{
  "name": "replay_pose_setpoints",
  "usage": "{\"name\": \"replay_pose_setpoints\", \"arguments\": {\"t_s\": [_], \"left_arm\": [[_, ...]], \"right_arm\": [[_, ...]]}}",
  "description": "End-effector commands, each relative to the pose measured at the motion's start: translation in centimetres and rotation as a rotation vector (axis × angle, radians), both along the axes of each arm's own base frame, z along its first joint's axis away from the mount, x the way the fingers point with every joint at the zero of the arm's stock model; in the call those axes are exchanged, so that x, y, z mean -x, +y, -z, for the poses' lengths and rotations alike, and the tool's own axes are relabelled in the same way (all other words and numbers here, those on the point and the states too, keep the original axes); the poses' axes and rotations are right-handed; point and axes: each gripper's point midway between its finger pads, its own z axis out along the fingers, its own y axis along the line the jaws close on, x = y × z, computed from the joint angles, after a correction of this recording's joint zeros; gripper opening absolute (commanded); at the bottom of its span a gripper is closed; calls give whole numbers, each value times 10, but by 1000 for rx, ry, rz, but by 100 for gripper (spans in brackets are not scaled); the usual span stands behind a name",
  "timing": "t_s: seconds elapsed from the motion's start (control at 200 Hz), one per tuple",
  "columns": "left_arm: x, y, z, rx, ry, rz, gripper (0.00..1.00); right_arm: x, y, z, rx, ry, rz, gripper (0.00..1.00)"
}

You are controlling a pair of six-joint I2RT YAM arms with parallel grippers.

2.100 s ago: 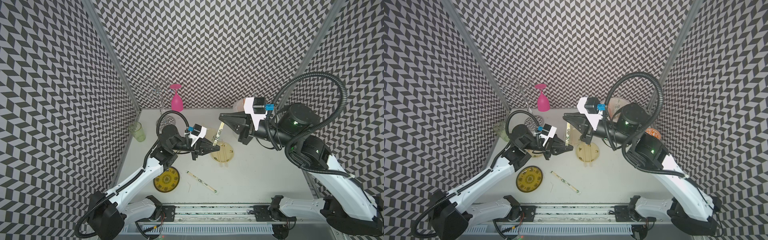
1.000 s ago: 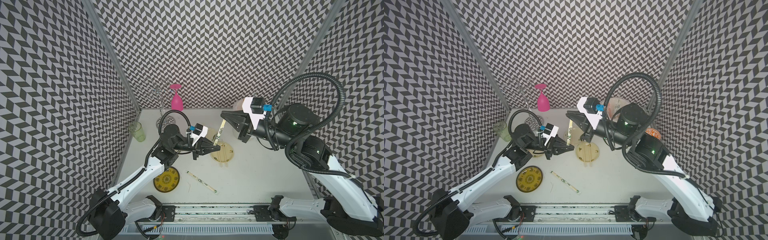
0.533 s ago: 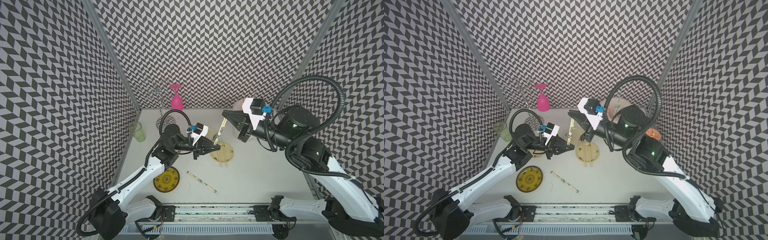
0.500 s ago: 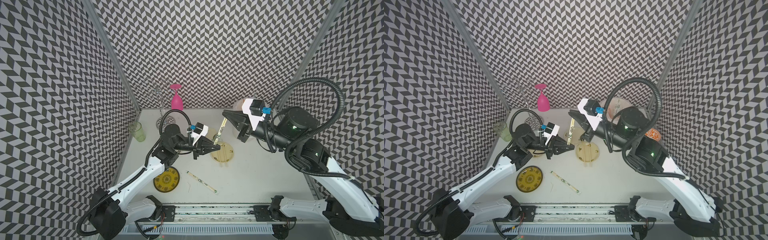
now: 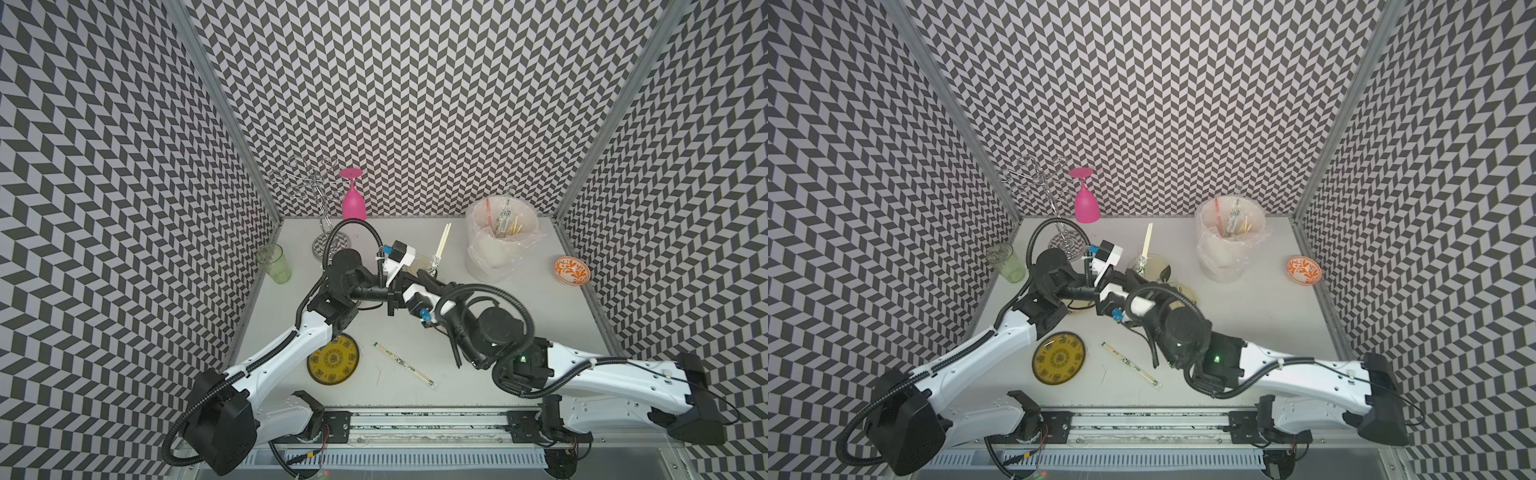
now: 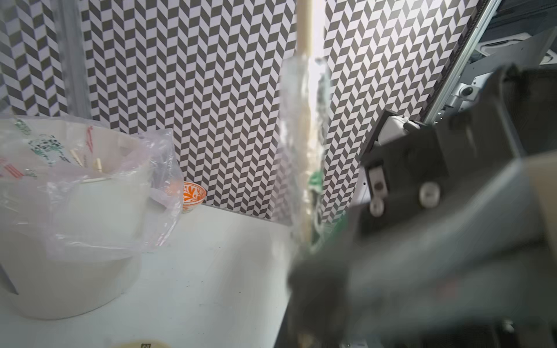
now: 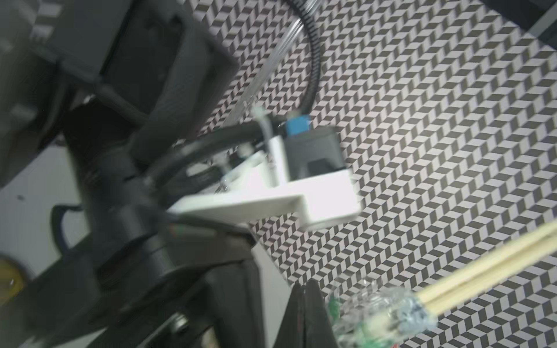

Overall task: Remove the packaging of disposable chopsticks
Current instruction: Remove the packet bag from the disposable chopsticks.

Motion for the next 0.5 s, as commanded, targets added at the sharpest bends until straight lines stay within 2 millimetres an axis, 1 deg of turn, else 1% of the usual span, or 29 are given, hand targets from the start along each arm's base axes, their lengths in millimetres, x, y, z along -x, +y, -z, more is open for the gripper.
{"name": "replay_pose_setpoints", "arguments": {"t_s": [0.0,0.035,0.07,0.19,0.3,0.345,0.385,0.421,0.496], "left_arm": [[7,6,-44,104,-138,-7,0],[6,6,-42,102,-135,-10,0],[6,6,-42,102,-135,-10,0],[5,6,-40,99,-129,-11,0],[1,5,-39,98,-119,-26,0],[-1,7,-40,103,-117,-39,0],[-3,8,-42,112,-127,-46,0],[-4,10,-44,118,-101,-48,0],[-3,14,-49,140,-104,-45,0]], "right_arm": [[-4,-11,18,39,38,103,0],[-3,-11,16,14,67,97,0],[-1,-11,9,-26,87,82,0],[10,-19,-33,-207,92,-9,0],[27,-25,-73,-356,109,-141,0],[34,-24,-83,-392,139,-204,0],[38,-21,-86,-412,176,-246,0],[39,-19,-85,-418,210,-277,0],[43,-13,-74,-424,279,-329,0]]}}
